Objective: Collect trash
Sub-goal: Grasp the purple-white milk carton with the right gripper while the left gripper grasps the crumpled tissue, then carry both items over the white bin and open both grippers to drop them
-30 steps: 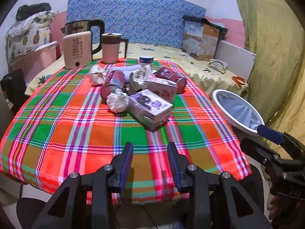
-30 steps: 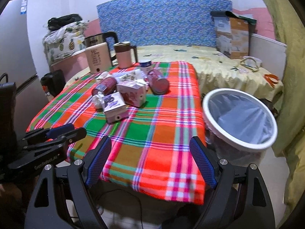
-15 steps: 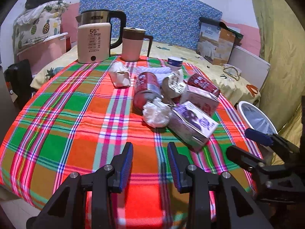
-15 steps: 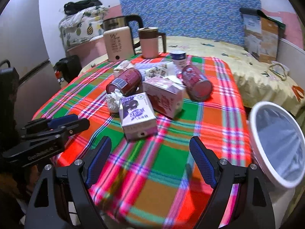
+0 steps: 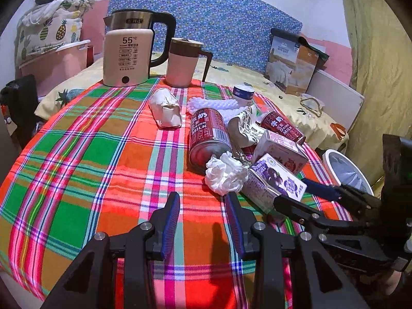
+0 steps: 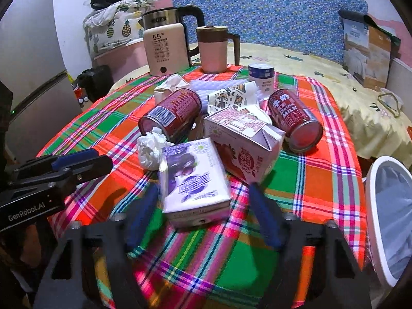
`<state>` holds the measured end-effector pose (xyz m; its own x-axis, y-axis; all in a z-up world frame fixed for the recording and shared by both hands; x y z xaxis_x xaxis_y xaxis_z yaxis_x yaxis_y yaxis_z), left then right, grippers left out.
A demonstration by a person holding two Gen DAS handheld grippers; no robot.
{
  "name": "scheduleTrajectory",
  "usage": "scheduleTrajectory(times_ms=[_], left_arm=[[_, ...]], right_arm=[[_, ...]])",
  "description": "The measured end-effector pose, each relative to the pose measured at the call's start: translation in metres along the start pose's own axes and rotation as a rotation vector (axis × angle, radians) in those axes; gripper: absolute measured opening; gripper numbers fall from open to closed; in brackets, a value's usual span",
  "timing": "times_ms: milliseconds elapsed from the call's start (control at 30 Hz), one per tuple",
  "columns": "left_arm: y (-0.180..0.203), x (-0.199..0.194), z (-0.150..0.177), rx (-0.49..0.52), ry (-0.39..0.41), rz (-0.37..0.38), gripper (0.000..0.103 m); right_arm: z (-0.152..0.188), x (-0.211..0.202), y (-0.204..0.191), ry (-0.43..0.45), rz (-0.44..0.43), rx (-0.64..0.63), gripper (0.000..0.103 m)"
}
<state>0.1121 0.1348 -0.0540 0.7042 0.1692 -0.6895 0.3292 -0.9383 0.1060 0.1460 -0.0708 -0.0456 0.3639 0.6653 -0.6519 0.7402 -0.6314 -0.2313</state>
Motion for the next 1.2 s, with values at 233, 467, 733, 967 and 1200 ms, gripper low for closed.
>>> scheduleTrajectory(times_ms=[233, 467, 733, 967, 1200], left_arm=[[0.007, 0.009, -0.006, -0.014, -0.005, 0.046, 0.048], [0.023, 0.029, -0.013, 0.001, -0.021, 0.019, 0.049], [0.041, 0.051, -0.015, 0.028, -0.05, -0.033, 0.043], [0.055, 0.041, -0.009, 0.083, -0.023, -0.087, 0.03], [0.063, 0.014, -0.005, 0.097, 0.013, -0.098, 0.029]], right_arm=[[0.007, -0.012, -0.001, 0.004, -0.026, 0.009, 0.059], [0.015, -0.028, 0.006, 0.022, -0.012, 0.05, 0.058], [0.021, -0.038, 0.022, 0.038, 0.019, 0.099, 0.058], [0.028, -0.048, 0.032, 0.064, 0.036, 0.124, 0.058], [0.031, -0.064, 0.04, 0.105, 0.043, 0.134, 0.058]])
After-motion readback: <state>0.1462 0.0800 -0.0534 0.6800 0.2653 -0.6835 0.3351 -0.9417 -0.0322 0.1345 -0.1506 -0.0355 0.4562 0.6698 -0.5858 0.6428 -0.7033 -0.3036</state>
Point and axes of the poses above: each gripper's, at about its wrist camera, not at the fingertips, and x roughly the way its jaws point, y to its right, z to its underside, the point moved 2 cm from there along x, roughly the way its jaws point, and after that the axes turned 11 degrees about -z, right-handed, at the moved point
